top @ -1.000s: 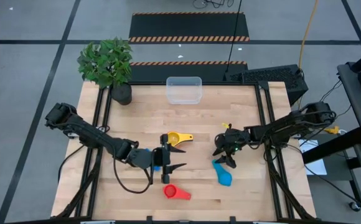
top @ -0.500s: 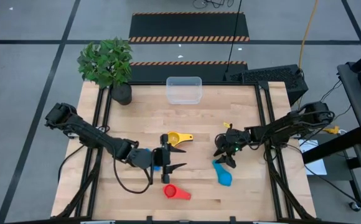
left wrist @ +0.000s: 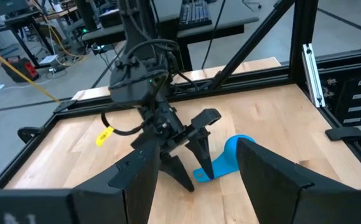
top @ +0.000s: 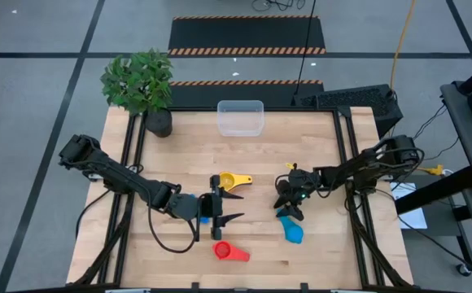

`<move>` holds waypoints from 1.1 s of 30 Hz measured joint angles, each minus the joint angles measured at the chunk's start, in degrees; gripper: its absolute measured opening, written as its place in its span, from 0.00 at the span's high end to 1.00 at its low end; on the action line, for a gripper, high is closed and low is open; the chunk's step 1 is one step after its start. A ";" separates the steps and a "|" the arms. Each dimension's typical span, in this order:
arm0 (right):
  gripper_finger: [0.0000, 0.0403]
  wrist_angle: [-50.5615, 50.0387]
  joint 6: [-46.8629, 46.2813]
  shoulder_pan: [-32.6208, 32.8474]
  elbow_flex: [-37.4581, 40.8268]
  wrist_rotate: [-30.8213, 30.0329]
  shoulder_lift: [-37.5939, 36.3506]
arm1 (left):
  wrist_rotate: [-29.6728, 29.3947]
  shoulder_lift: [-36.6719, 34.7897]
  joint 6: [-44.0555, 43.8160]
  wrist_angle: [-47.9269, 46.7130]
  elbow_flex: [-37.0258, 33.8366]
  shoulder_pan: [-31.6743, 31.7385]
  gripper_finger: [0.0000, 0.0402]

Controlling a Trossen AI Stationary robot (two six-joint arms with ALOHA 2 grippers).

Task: Nest measuring cups in basket
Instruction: Stack the light blue measuring cup on top of the yellow measuring cup

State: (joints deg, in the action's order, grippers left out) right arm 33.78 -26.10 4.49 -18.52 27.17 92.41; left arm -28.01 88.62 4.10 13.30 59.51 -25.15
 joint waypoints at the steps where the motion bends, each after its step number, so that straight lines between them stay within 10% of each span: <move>1: 0.49 -0.32 0.17 0.00 0.00 0.40 -0.23 | 0.02 0.00 0.00 -0.02 0.00 0.00 0.46; 15: 0.71 -6.25 1.53 0.11 0.04 5.03 -1.19 | 0.07 0.00 -1.01 -0.20 0.00 -0.09 0.46; 33: 0.59 -14.04 -0.55 -1.41 0.15 2.83 -4.95 | 0.07 0.00 -1.43 -0.24 0.00 -0.07 0.46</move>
State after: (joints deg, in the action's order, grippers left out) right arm 19.74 -26.65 3.08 -18.37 30.00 87.46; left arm -27.94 88.62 2.67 13.06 59.51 -25.21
